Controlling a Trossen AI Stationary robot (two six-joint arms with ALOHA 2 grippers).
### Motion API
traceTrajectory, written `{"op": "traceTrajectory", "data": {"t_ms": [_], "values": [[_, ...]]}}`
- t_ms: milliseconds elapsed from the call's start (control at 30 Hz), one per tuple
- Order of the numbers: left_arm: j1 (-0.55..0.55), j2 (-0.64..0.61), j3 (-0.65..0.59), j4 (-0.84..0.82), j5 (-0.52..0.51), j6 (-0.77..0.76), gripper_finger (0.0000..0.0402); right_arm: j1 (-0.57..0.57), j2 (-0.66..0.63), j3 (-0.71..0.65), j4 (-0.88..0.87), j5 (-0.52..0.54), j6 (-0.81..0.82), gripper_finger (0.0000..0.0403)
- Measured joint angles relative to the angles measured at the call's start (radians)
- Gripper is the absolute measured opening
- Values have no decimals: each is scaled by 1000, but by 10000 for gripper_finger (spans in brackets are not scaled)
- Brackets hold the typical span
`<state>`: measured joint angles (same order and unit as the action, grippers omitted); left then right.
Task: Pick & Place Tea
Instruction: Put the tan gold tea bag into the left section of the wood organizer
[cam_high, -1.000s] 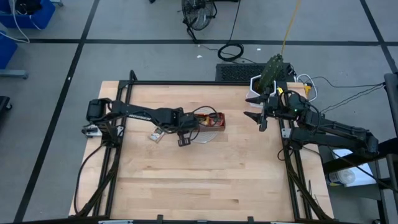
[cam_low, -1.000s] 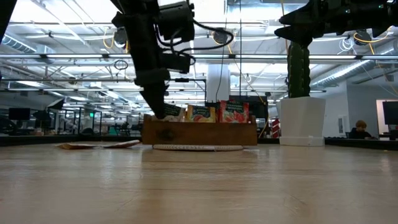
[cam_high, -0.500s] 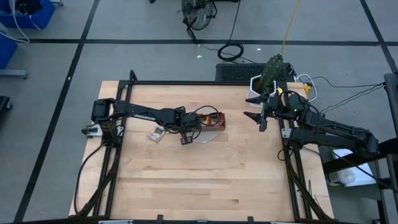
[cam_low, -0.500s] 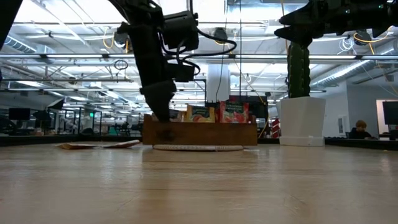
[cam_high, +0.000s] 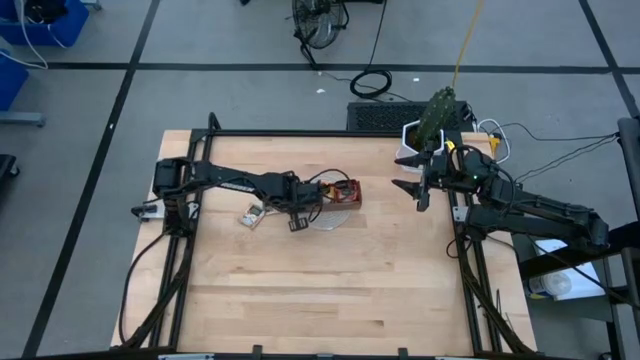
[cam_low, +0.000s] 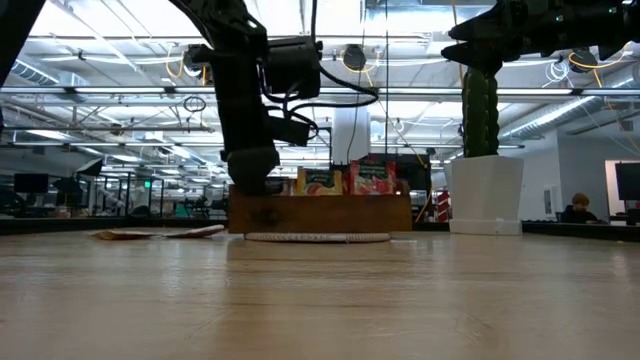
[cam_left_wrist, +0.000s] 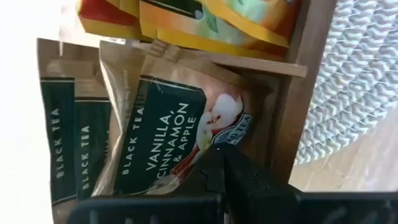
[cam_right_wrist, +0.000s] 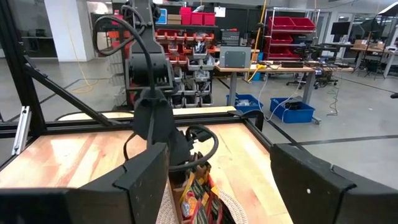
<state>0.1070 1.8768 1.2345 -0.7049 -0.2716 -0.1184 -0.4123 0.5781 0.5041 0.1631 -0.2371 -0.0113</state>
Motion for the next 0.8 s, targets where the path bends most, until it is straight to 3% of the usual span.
{"op": "traceTrajectory", "data": {"t_ms": [267, 467, 800], "values": [[-28, 6, -3, 2, -146, -23, 0, 0, 0, 0, -3, 0, 0, 260], [-38, 5, -4, 2, -156, -27, 0, 0, 0, 0, -3, 0, 0, 260], [-46, 4, -4, 1, -283, -71, 0, 0, 0, 0, -3, 0, 0, 260]]}}
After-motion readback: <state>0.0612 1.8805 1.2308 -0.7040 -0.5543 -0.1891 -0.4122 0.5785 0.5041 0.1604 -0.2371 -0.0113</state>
